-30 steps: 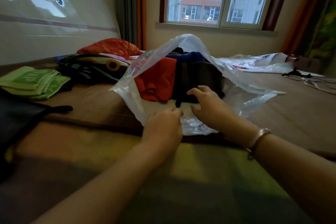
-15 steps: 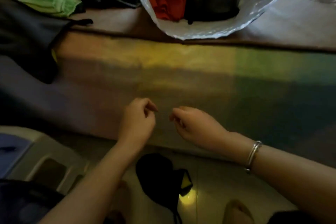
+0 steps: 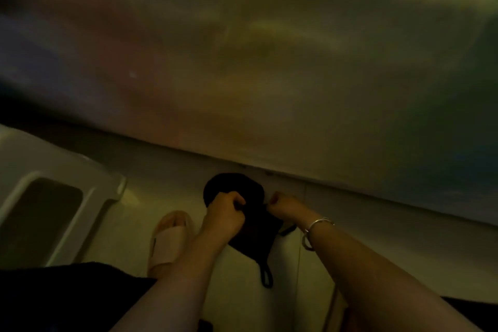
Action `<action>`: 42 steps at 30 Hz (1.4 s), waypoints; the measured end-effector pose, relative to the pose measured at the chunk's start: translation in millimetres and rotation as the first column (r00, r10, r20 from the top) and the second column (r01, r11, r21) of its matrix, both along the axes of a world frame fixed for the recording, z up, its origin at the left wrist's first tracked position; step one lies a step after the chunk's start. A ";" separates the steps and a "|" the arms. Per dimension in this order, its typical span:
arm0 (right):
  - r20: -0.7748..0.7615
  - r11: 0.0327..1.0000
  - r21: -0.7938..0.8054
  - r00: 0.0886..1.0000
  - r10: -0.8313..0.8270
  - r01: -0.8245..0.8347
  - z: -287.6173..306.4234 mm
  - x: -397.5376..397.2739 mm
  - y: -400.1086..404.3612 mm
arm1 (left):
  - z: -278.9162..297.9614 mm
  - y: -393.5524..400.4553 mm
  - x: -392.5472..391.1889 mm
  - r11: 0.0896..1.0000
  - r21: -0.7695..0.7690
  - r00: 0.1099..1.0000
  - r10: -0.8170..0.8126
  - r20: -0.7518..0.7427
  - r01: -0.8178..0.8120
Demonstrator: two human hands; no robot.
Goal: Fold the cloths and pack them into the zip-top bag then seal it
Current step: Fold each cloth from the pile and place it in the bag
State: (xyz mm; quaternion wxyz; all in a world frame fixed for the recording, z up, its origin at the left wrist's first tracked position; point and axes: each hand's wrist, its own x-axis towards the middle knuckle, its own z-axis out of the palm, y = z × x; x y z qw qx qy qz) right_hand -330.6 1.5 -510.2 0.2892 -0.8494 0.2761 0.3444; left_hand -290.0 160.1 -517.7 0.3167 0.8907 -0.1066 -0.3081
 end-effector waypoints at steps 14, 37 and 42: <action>0.095 0.791 0.434 0.851 -0.517 0.432 33.2 19.1 -9.2 | 28.9 -36.7 2.4 0.996 -0.070 0.995 -0.065 -0.078 0.060; 0.837 0.924 0.191 0.546 0.023 -0.332 408.9 -44.4 -70.1 | 392.5 -47.7 45.9 0.810 -0.344 0.857 -0.338 0.389 0.476; 0.666 0.951 0.054 0.720 0.193 -0.305 395.8 -45.9 -90.3 | 392.8 -42.5 50.4 0.811 -0.459 0.868 -0.115 0.482 0.363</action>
